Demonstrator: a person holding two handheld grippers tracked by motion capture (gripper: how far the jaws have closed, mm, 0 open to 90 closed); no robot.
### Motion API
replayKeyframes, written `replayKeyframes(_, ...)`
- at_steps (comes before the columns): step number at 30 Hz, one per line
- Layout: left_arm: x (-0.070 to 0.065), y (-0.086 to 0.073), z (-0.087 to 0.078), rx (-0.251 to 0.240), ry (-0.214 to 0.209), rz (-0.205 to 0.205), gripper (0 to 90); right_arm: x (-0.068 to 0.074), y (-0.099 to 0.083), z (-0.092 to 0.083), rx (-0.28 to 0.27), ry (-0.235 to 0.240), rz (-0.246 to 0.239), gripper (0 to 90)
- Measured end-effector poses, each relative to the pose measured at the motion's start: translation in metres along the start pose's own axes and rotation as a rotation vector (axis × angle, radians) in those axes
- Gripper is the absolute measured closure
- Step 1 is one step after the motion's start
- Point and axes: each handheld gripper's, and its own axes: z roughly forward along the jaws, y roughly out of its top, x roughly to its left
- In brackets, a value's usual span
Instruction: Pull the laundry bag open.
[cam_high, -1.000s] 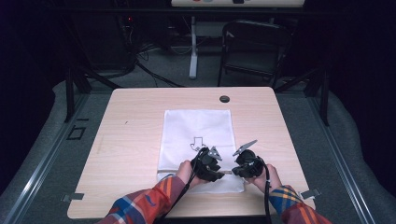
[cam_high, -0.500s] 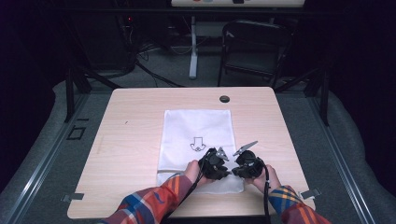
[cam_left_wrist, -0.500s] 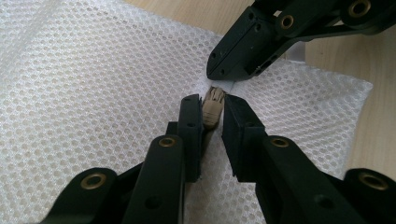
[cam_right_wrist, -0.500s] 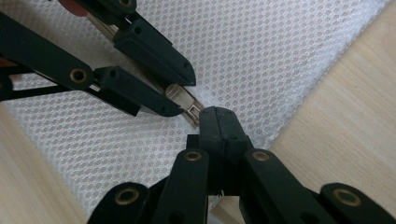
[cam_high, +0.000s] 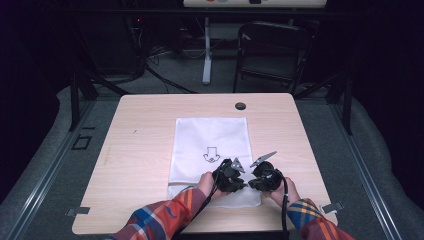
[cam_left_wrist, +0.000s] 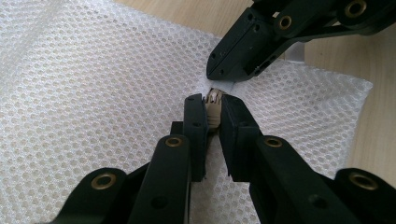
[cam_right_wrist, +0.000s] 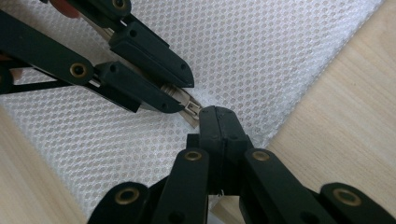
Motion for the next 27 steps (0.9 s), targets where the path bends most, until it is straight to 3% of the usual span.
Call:
replayKeyframes(17,0.0015,-0.0007,-0.0026,0.016,-0.012,0.018,80.9,0.0004,0.0003,-0.0007,0.011,0.004,0.015,90.0)
replayKeyframes(21,0.0029,-0.0003,0.0013,0.003,-0.022,0.008,79.8,-0.0022,0.0001,-0.0002,0.005,0.019,0.039,90.0)
replayKeyframes(27,0.0008,0.0004,0.0017,-0.001,-0.006,0.013,81.5,-0.0002,0.0001,0.0010,-0.012,0.014,0.051,90.0)
